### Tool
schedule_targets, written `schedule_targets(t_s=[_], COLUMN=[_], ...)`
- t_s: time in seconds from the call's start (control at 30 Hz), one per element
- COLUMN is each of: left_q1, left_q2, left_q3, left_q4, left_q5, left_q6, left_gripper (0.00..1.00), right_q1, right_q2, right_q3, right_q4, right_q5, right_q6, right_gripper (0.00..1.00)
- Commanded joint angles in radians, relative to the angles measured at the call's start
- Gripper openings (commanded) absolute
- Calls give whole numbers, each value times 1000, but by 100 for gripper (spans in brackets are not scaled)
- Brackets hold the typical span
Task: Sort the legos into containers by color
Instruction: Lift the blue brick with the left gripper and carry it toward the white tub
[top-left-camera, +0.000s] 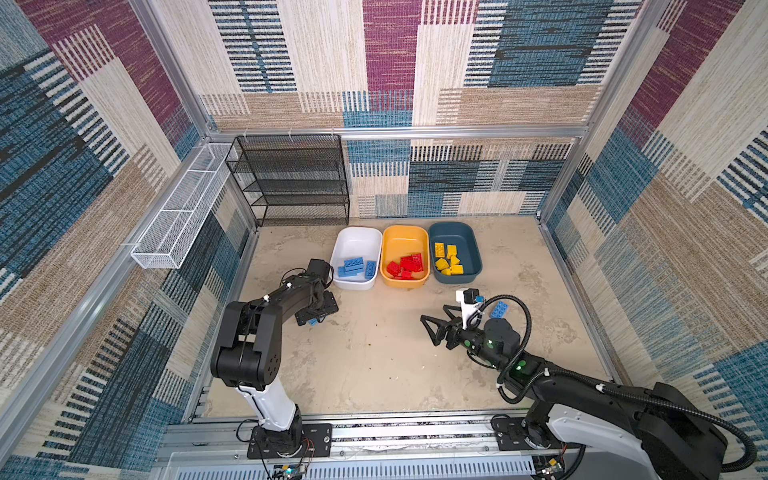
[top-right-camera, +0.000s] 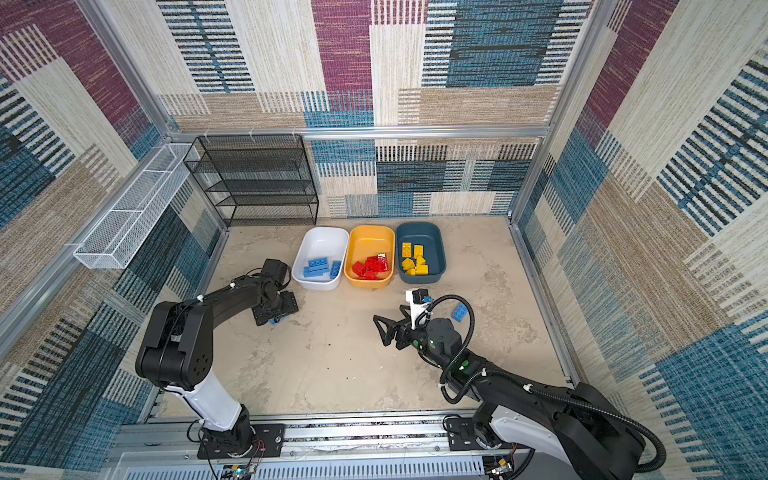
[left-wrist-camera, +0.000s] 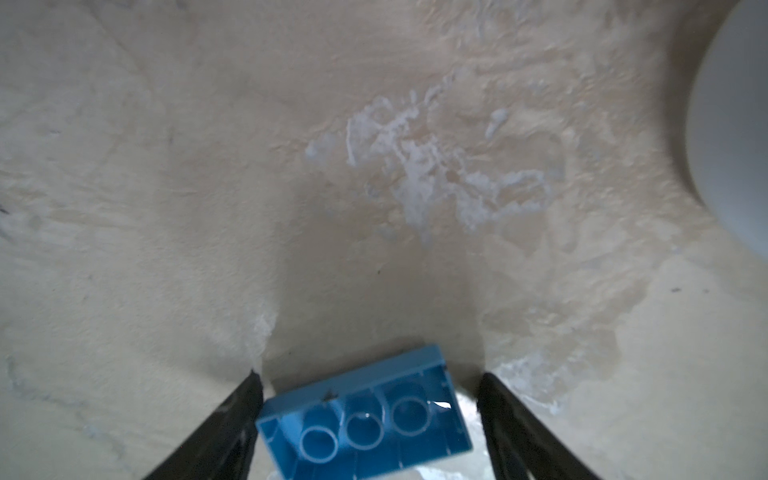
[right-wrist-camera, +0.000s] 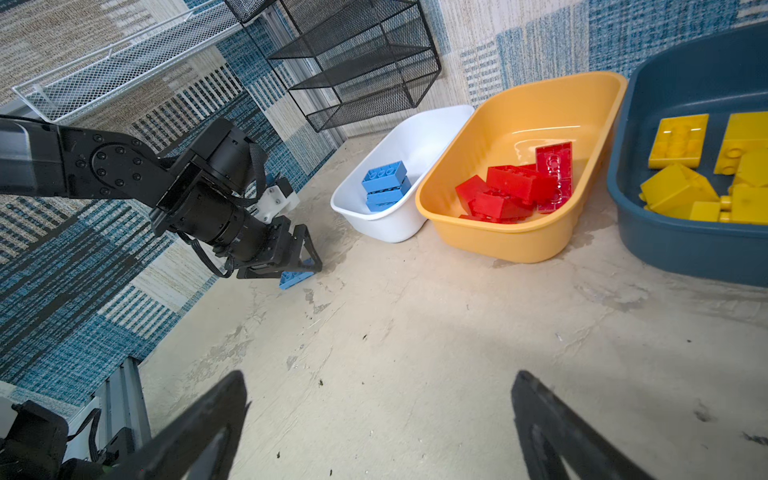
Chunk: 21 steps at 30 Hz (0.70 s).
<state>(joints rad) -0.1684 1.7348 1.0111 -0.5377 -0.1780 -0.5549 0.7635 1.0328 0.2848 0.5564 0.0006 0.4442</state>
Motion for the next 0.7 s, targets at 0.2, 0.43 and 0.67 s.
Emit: schedule_targets(t_s=[0.2, 0.43, 0.67], left_q1=[-23, -48, -62], left_q2=[22, 37, 36], left_q3=[0, 46, 90], left_q4=[-126, -139, -165], left_q5=[17, 16, 0], left_q6=[2, 6, 19], left_gripper=[77, 75, 75], right_q1=[0, 0, 0], right_q2=[3, 4, 6], right_q3=[-1, -1, -1], right_q4=[41, 40, 39], right_q5=[-13, -12, -9], right_q6=[12, 11, 9], right_gripper=[100, 100, 100])
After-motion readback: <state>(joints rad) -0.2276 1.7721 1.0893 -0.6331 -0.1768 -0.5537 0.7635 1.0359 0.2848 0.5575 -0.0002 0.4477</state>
